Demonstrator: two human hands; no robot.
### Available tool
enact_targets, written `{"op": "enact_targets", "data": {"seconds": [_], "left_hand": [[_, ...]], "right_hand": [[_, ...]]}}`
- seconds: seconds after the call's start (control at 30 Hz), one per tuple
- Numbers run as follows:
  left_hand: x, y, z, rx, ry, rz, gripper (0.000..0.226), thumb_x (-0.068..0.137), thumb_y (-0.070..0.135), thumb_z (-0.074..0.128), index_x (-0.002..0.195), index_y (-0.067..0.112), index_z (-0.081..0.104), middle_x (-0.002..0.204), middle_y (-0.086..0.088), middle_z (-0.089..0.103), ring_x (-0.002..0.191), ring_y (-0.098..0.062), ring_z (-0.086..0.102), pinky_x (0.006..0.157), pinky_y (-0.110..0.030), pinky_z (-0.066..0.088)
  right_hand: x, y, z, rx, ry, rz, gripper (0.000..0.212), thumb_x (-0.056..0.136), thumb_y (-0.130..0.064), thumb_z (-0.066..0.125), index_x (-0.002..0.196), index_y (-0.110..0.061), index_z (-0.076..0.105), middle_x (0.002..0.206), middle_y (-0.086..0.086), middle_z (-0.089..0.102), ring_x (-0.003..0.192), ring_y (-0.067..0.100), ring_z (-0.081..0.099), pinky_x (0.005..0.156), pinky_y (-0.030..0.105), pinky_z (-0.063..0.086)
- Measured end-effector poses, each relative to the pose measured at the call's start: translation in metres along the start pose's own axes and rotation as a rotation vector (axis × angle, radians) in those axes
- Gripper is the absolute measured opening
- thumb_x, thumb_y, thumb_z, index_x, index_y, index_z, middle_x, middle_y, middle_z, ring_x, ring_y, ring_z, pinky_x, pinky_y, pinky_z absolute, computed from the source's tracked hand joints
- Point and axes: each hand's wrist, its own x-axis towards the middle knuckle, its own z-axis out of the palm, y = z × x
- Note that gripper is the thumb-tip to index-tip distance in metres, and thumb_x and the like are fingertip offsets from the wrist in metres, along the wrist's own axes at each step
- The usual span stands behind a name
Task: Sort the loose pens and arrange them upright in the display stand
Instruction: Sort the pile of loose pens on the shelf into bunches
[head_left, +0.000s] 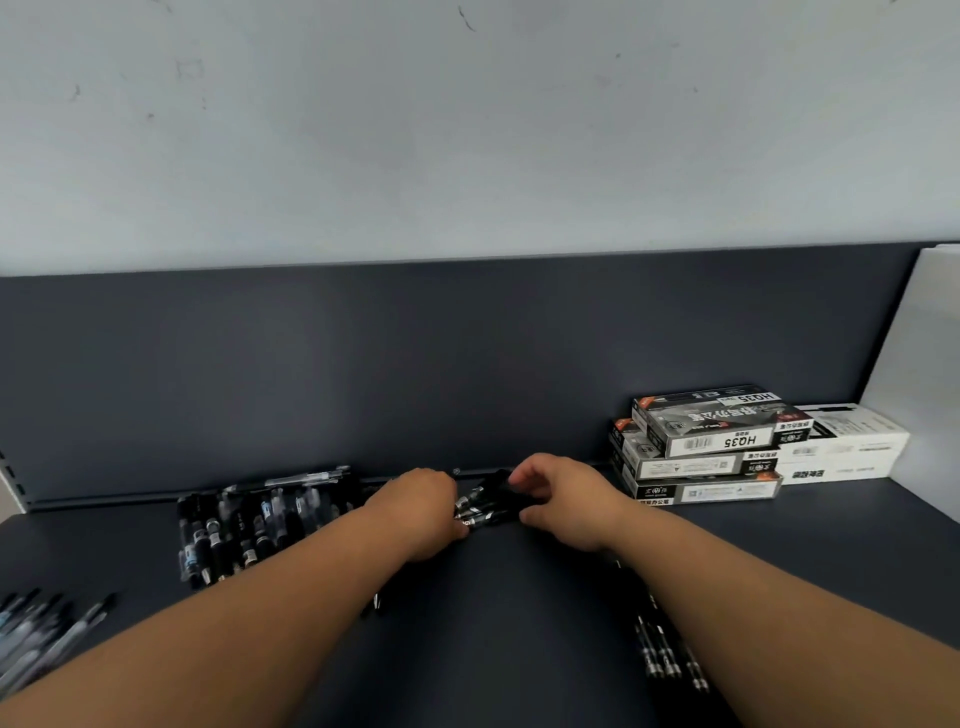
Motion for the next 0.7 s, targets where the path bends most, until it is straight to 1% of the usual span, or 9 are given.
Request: {"op": "enact_targets", "data": {"seconds": [0.13, 0.27, 0.3, 0.37, 0.43, 0.53, 0.57, 0.67, 0.7], "left_hand": [[-0.007, -0.002, 0.002, -0.04, 0.04, 0.01, 0.034, 0.092, 0.038, 0.058, 0.117, 0.016, 0.062, 0.114, -0.003, 0.064, 0.105, -0.02, 0.059, 0.086, -0.032, 0.048], [-0.014, -0.008, 0.005, -0.086, 0.078, 0.067, 0.028, 0.091, 0.036, 0.06, 0.114, 0.02, 0.066, 0.111, -0.001, 0.066, 0.104, -0.018, 0.059, 0.085, -0.03, 0.046], [-0.015, -0.009, 0.006, -0.099, 0.077, 0.085, 0.027, 0.091, 0.035, 0.061, 0.112, 0.021, 0.067, 0.11, -0.001, 0.066, 0.103, -0.018, 0.059, 0.085, -0.029, 0.046], [-0.018, -0.009, 0.008, -0.119, 0.076, 0.108, 0.025, 0.09, 0.033, 0.061, 0.11, 0.02, 0.068, 0.11, -0.002, 0.066, 0.103, -0.018, 0.059, 0.085, -0.028, 0.045], [-0.021, -0.008, 0.009, -0.127, 0.083, 0.114, 0.023, 0.091, 0.03, 0.06, 0.11, 0.019, 0.067, 0.11, -0.002, 0.066, 0.105, -0.019, 0.059, 0.086, -0.028, 0.044], [-0.024, -0.008, 0.011, -0.154, 0.116, 0.111, 0.02, 0.092, 0.028, 0.058, 0.108, 0.02, 0.067, 0.107, -0.002, 0.066, 0.102, -0.018, 0.059, 0.084, -0.028, 0.045], [-0.025, -0.008, 0.012, -0.178, 0.139, 0.106, 0.019, 0.092, 0.028, 0.058, 0.107, 0.02, 0.068, 0.106, -0.002, 0.067, 0.1, -0.018, 0.06, 0.082, -0.027, 0.045], [-0.031, -0.009, 0.01, -0.336, 0.25, 0.09, 0.017, 0.091, 0.027, 0.06, 0.105, 0.02, 0.07, 0.098, 0.0, 0.069, 0.094, -0.016, 0.062, 0.074, -0.023, 0.041], [-0.034, -0.009, 0.008, -0.416, 0.296, 0.095, 0.016, 0.091, 0.026, 0.061, 0.103, 0.021, 0.071, 0.095, 0.001, 0.07, 0.091, -0.014, 0.062, 0.072, -0.022, 0.042]], "right_hand": [[-0.003, 0.001, 0.001, 0.054, 0.063, 0.081, 0.047, 0.08, -0.015, 0.074, 0.123, -0.024, 0.056, 0.121, -0.003, 0.058, 0.112, 0.015, 0.058, 0.1, 0.03, 0.046], [-0.005, -0.002, 0.012, 0.487, 0.087, 0.228, 0.053, 0.076, -0.006, 0.077, 0.122, -0.021, 0.057, 0.112, 0.001, 0.058, 0.105, 0.019, 0.061, 0.096, 0.038, 0.052], [-0.005, -0.003, 0.014, 0.55, 0.093, 0.249, 0.054, 0.076, -0.003, 0.076, 0.123, -0.019, 0.056, 0.11, 0.001, 0.058, 0.105, 0.02, 0.061, 0.097, 0.038, 0.051], [-0.008, -0.006, 0.018, 0.59, 0.095, 0.258, 0.053, 0.078, 0.001, 0.074, 0.125, -0.017, 0.055, 0.109, 0.001, 0.058, 0.106, 0.02, 0.06, 0.098, 0.035, 0.05], [-0.013, -0.009, 0.02, 0.594, 0.104, 0.252, 0.053, 0.079, 0.003, 0.071, 0.125, -0.019, 0.055, 0.116, 0.002, 0.059, 0.108, 0.018, 0.059, 0.095, 0.032, 0.051], [-0.019, -0.012, 0.021, 0.609, 0.147, 0.225, 0.05, 0.081, 0.003, 0.069, 0.123, -0.021, 0.056, 0.123, 0.002, 0.059, 0.106, 0.013, 0.058, 0.082, 0.023, 0.05], [-0.021, -0.014, 0.02, 0.619, 0.181, 0.216, 0.052, 0.081, 0.003, 0.069, 0.124, -0.021, 0.055, 0.125, 0.002, 0.058, 0.108, 0.013, 0.057, 0.081, 0.021, 0.049], [-0.026, -0.018, 0.021, 0.664, 0.341, 0.241, 0.07, 0.076, -0.006, 0.078, 0.137, -0.017, 0.044, 0.129, 0.001, 0.053, 0.112, 0.014, 0.054, 0.096, 0.029, 0.048], [-0.029, -0.021, 0.02, 0.695, 0.362, 0.262, 0.076, 0.075, -0.011, 0.08, 0.14, -0.015, 0.041, 0.13, 0.002, 0.052, 0.113, 0.015, 0.054, 0.098, 0.031, 0.047]]}}
